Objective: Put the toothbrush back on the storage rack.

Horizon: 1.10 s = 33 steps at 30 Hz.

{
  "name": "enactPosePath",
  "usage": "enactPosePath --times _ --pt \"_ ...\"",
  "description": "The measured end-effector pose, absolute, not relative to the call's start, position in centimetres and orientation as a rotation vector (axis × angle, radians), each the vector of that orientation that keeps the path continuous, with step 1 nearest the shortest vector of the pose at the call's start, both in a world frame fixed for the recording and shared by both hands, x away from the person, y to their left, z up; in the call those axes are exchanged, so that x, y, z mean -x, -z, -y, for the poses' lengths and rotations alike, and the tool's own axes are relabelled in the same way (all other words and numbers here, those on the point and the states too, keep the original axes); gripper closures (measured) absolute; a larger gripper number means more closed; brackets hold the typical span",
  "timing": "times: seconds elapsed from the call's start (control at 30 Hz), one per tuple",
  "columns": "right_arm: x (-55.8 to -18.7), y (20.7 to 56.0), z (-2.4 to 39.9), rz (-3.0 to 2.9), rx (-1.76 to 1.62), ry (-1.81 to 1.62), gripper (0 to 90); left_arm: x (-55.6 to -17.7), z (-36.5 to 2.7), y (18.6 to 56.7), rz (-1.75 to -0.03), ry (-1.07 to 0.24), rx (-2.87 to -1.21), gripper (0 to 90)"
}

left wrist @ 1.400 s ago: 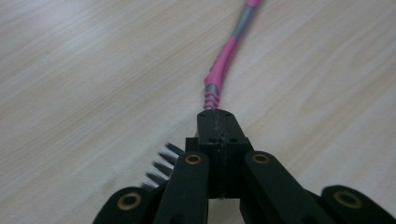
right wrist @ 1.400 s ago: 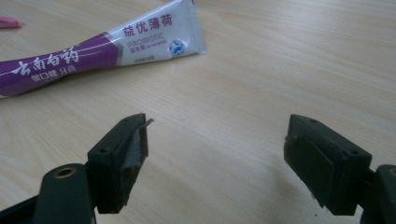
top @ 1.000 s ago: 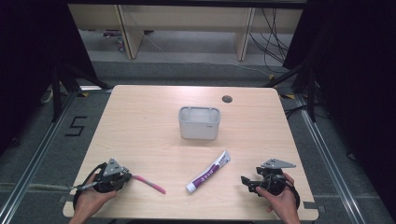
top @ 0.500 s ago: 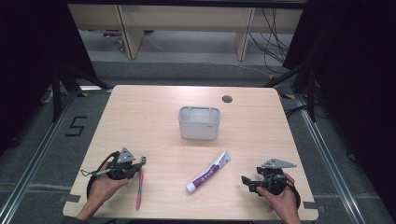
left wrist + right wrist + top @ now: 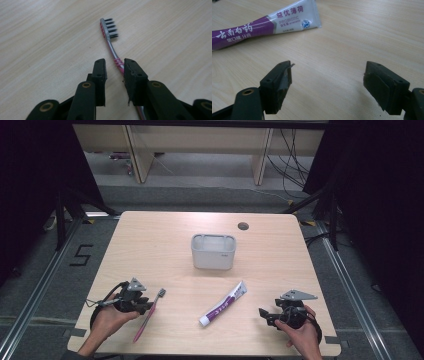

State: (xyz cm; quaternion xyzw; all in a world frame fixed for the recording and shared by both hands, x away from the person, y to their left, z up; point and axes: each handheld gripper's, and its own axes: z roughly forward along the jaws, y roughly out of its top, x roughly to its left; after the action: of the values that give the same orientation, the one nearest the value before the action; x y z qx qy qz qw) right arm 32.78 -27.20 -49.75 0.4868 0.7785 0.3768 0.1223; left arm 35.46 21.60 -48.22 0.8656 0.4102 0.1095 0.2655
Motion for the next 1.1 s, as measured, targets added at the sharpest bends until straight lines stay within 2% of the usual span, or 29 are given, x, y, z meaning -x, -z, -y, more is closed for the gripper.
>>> enactPosePath --times 0.17,0.63,1.1 --pt "-32.8 49.8 27.1 -2.282 -1.424 -1.103 23.6 -35.4 -21.2 48.2 -1.109 -0.26 -2.373 66.8" --pt "-32.8 49.7 27.3 -2.279 -1.361 -1.08 23.8 -35.6 -20.1 48.5 -1.074 -0.155 -2.486 71.6" --pt "-32.9 49.7 27.3 -2.278 -1.351 -1.09 23.9 -36.2 -19.3 48.3 -1.057 -0.109 -2.592 78.1"
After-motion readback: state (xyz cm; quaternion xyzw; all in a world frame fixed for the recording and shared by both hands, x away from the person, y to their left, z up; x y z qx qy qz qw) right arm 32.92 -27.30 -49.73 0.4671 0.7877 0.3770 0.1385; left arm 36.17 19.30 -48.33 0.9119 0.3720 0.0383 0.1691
